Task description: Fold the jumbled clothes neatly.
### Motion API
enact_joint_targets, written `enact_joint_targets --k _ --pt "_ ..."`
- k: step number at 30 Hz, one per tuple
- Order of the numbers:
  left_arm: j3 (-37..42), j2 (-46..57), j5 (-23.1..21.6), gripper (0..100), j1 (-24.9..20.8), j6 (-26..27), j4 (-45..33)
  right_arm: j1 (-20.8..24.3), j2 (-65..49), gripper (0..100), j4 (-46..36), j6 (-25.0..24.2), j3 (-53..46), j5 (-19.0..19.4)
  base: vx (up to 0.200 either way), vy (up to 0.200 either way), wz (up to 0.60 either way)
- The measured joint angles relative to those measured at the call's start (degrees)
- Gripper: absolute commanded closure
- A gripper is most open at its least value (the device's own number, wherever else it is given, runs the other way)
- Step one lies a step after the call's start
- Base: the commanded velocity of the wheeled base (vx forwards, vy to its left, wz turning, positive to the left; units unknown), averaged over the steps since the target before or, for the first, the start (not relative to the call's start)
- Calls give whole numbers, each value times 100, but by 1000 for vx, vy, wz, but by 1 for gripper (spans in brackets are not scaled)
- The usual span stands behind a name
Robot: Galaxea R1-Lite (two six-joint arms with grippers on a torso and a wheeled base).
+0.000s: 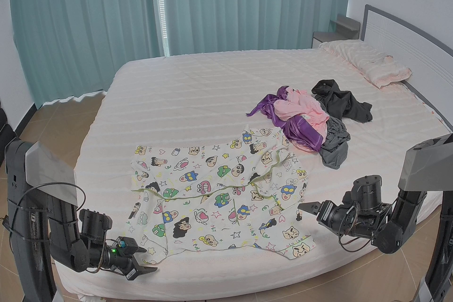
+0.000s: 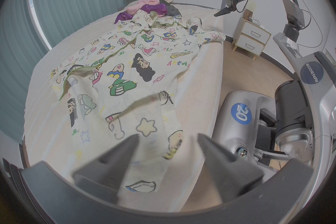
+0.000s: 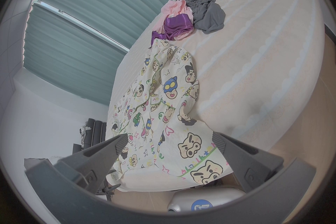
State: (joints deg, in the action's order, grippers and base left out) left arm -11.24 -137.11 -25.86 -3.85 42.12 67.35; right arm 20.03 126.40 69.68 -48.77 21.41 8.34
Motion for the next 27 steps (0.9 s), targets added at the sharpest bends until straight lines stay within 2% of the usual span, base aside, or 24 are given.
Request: enact_joint_targets --k 7,18,27 --pt "171 4 5 100 372 -2 24 -2 0 0 0 0 -2 24 0 0 0" --pt "516 80 -105 100 1208 -49 39 -11 2 0 0 -101 1 44 0 0 0" --pt "723 87 -343 100 1620 -681 41 -9 11 0 0 -112 4 46 0 0 0"
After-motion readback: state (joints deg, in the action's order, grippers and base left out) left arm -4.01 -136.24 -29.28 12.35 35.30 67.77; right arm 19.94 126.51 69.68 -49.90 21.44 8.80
